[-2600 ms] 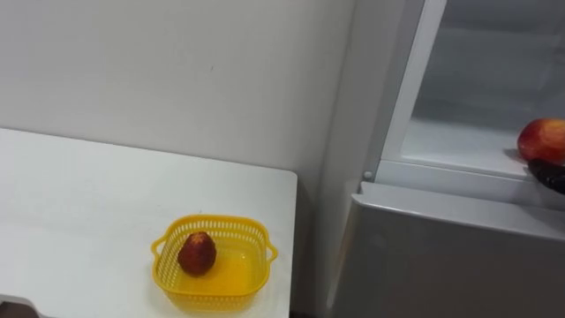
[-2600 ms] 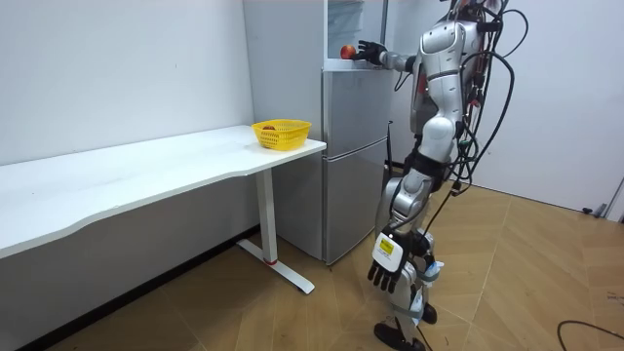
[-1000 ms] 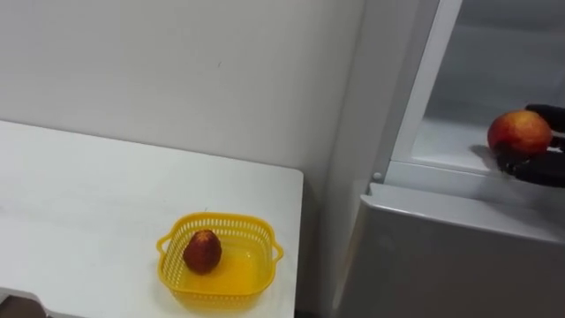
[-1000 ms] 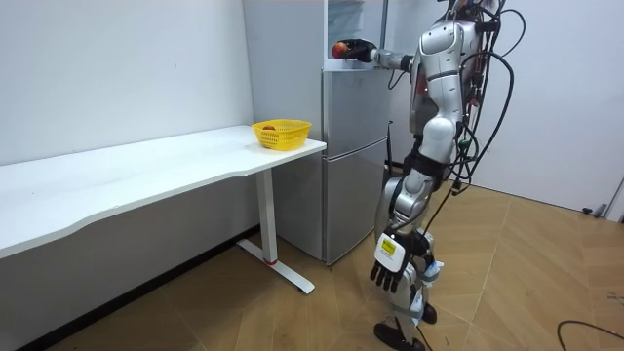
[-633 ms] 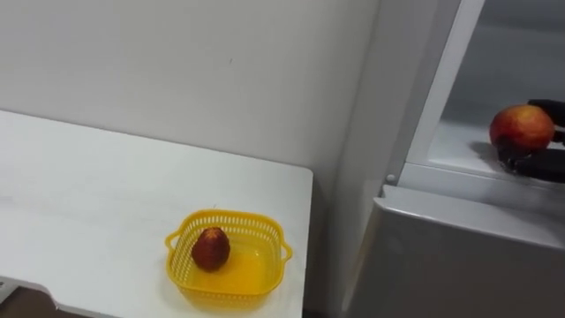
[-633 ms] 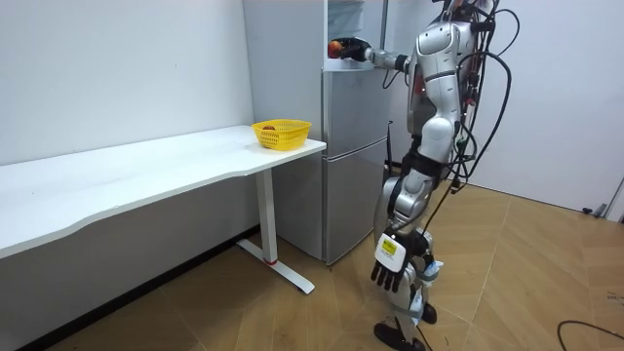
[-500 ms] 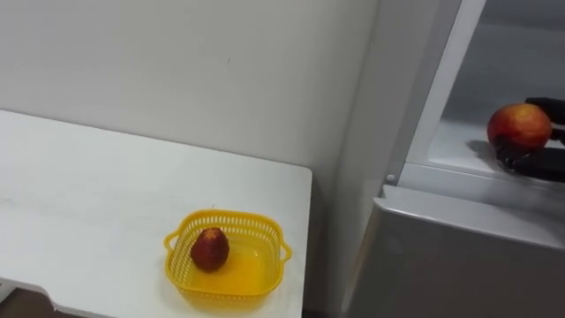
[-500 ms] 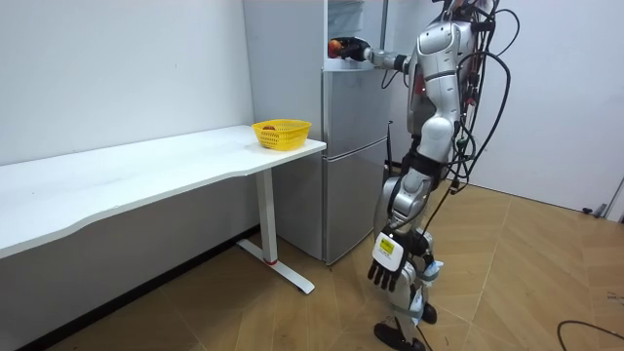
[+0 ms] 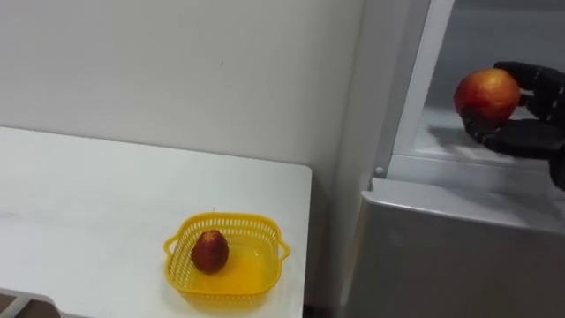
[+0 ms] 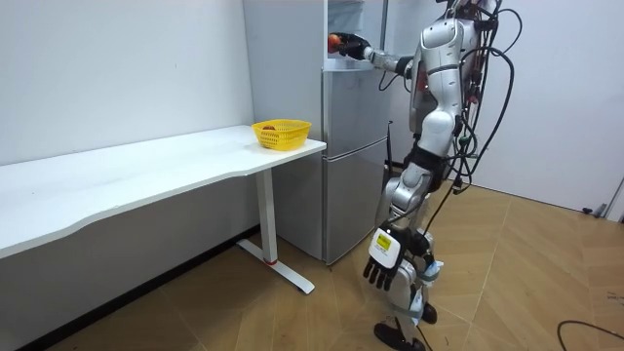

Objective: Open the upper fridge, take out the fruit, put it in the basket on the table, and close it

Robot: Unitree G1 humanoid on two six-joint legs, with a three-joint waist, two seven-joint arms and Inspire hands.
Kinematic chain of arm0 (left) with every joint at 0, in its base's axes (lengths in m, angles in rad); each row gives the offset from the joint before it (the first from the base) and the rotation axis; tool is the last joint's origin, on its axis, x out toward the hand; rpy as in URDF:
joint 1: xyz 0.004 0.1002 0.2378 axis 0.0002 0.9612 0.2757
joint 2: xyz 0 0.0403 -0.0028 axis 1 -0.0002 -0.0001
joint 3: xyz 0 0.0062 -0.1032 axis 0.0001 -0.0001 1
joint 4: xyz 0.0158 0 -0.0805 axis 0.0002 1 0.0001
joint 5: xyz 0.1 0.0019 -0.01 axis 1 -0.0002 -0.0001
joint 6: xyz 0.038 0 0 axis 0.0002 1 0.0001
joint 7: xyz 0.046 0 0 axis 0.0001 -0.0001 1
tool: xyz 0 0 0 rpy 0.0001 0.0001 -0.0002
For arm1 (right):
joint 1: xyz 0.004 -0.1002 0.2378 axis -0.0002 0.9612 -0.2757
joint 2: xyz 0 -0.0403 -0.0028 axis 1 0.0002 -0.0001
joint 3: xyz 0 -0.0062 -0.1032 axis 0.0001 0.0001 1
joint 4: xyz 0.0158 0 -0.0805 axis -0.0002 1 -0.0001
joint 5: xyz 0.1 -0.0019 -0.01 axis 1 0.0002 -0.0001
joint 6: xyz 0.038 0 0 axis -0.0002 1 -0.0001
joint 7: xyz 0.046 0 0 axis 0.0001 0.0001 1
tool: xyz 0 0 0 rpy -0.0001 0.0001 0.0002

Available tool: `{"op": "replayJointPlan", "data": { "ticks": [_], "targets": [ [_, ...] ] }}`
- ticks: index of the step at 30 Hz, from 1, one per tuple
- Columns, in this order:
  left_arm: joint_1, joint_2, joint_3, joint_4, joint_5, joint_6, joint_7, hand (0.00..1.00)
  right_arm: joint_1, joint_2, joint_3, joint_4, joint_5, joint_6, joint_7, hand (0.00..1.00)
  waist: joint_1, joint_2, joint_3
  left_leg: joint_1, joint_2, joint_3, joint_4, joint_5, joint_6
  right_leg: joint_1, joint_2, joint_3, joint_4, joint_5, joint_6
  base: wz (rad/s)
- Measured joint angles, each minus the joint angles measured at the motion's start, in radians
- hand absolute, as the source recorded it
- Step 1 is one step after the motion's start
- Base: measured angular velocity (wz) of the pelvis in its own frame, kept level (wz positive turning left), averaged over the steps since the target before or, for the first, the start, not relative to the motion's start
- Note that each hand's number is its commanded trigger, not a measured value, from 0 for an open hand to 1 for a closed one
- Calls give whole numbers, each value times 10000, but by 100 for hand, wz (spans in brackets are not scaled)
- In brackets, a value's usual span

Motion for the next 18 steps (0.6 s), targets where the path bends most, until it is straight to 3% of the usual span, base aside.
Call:
{"op": "replayJointPlan", "data": {
  "ticks": [8,11,14,18],
  "targets": [
    [-24,-110,9,291,-496,-216,270,0,505,624,-112,-1780,-144,-68,-744,100,-112,20,18,36,35,105,-59,-8,9,30,-25,38,19,0,0,-3],
    [-11,-311,10,363,-488,-339,269,0,915,808,-129,-2850,-339,-400,-728,100,-157,101,47,51,42,124,-66,-9,9,30,-23,47,22,1,-1,0],
    [-52,-481,-7,410,-481,-390,257,0,1017,1003,-116,-3366,-520,-463,-609,100,-205,166,59,50,50,133,-66,-8,9,22,-15,35,19,1,0,-1],
    [-332,-461,-6,662,-489,-464,196,0,1074,1064,-39,-3896,-1972,-493,-310,100,-190,243,24,57,57,148,-107,-7,6,-11,10,79,22,1,-1,-2]
  ]
}}
